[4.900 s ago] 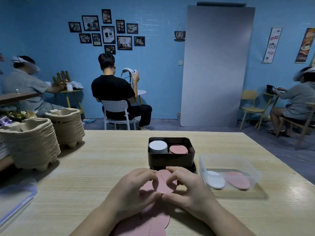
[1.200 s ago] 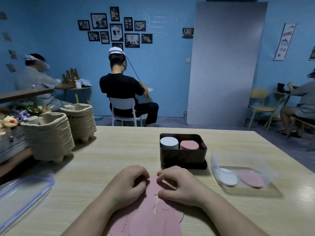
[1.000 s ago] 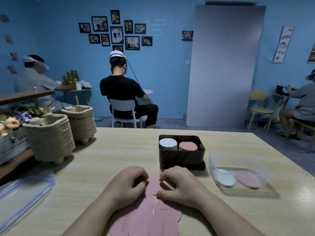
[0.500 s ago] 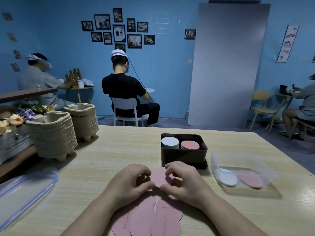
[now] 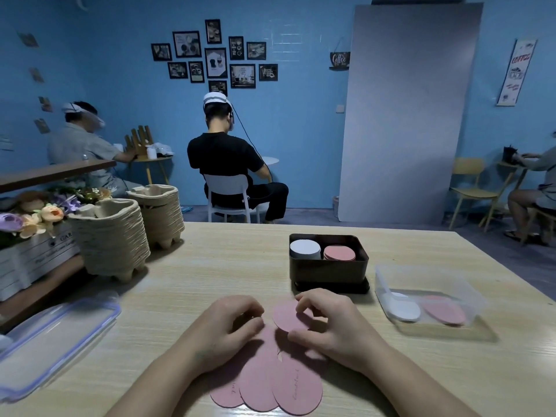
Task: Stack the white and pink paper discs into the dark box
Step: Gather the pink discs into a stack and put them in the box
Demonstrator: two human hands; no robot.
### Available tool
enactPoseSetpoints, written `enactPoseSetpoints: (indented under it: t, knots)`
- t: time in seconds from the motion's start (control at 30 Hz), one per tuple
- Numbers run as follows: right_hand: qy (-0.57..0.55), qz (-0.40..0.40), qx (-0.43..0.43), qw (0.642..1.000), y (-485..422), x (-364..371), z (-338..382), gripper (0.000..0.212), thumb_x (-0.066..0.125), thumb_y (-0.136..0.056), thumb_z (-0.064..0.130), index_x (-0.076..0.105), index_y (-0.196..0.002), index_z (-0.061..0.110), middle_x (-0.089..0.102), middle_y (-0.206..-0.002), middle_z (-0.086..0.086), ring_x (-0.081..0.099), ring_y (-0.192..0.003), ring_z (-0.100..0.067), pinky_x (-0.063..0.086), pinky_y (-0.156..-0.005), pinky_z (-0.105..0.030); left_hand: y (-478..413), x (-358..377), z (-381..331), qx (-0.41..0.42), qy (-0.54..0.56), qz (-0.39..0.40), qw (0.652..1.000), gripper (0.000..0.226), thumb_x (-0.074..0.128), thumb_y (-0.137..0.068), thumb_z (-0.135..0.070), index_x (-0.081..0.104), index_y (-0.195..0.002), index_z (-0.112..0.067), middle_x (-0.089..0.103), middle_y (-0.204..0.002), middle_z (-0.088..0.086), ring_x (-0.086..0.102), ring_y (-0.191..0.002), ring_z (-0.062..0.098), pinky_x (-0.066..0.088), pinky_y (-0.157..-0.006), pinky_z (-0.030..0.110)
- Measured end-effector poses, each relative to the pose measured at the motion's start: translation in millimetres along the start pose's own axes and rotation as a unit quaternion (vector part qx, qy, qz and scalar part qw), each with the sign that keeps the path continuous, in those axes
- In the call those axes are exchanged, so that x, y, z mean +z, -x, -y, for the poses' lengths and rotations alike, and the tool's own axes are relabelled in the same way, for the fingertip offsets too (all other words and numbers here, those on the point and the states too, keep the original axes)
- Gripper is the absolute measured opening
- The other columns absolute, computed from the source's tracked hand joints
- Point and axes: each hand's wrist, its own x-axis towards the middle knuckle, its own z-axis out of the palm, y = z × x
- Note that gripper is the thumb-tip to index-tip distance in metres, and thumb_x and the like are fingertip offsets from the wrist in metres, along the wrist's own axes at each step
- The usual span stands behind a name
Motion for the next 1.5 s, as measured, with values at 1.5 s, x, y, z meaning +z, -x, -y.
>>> enactPoseSetpoints:
  t: [1.5]
  knots:
    - [0.051, -0.011, 0.059, 0.997, 34, 1, 13, 0.045, 0.076, -0.071, 0.061, 0.061, -0.102, 0.031, 0.064, -0.111, 0.012, 0.059, -0.1, -0.008, 0.049, -0.088, -0.026, 26, 4, -12, -0.037, -0.099, 0.01, 0.994, 0.052, 0.065, -0.07, -0.072, 0.06, -0.112, -0.042, 0.057, -0.113, -0.032, 0.05, -0.113, -0.008, 0.038, -0.102, 0.03]
